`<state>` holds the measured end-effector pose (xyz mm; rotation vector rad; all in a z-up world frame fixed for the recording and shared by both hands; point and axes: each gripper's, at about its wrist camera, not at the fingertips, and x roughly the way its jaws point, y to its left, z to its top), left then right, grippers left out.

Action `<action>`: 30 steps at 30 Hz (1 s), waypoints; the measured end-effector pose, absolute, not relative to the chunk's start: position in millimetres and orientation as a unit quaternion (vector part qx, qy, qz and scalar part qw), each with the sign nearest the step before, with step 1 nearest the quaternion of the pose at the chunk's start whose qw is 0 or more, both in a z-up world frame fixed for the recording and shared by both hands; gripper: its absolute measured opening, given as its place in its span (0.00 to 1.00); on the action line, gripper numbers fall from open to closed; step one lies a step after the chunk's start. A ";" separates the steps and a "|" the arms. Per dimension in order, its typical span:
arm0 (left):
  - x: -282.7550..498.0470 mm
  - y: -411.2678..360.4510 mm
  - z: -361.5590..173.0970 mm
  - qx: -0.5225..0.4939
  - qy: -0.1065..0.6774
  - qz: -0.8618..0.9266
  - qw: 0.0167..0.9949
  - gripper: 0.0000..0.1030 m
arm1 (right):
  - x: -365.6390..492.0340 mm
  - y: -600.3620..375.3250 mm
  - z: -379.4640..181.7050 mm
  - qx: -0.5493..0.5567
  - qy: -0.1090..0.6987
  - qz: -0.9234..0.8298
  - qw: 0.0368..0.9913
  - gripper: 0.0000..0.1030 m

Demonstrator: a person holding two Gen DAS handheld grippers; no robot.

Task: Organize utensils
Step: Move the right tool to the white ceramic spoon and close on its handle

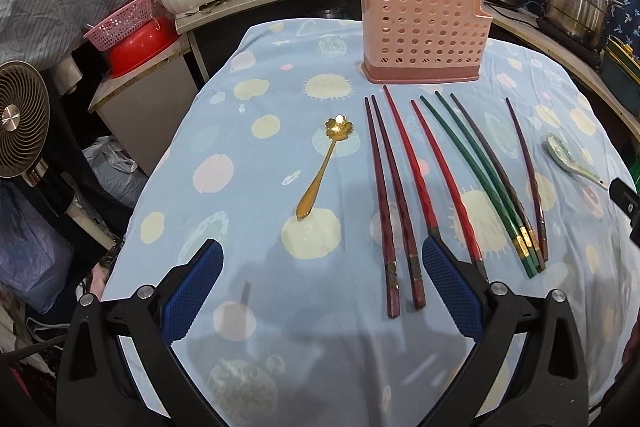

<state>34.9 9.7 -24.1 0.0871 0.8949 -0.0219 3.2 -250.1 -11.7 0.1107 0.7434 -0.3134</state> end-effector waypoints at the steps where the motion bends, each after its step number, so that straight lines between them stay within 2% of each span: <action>1: 39.2 9.9 -26.0 0.042 0.433 -0.010 0.900 0.93 | 9.1 -254.2 -12.7 0.054 0.360 -0.147 0.920 0.93; 7: 61.0 12.7 -36.5 0.040 0.437 -0.007 0.898 0.93 | 44.0 -268.6 -22.4 0.019 0.369 -0.110 0.923 0.92; 14: 77.6 17.1 -43.4 0.038 0.440 -0.001 0.897 0.93 | 73.0 -272.1 -41.7 -0.010 0.402 -0.081 0.912 0.76; 21: 83.0 18.4 -45.3 0.036 0.443 0.000 0.896 0.93 | 75.0 -272.8 -49.8 0.006 0.414 -0.074 0.907 0.71; 26: 83.9 19.8 -45.2 0.034 0.442 -0.002 0.896 0.93 | 74.5 -277.0 -55.9 0.023 0.428 -0.070 0.901 0.56; 30: 84.0 20.3 -45.2 0.032 0.443 -0.003 0.896 0.93 | 72.2 -275.7 -57.0 0.036 0.430 -0.061 0.900 0.50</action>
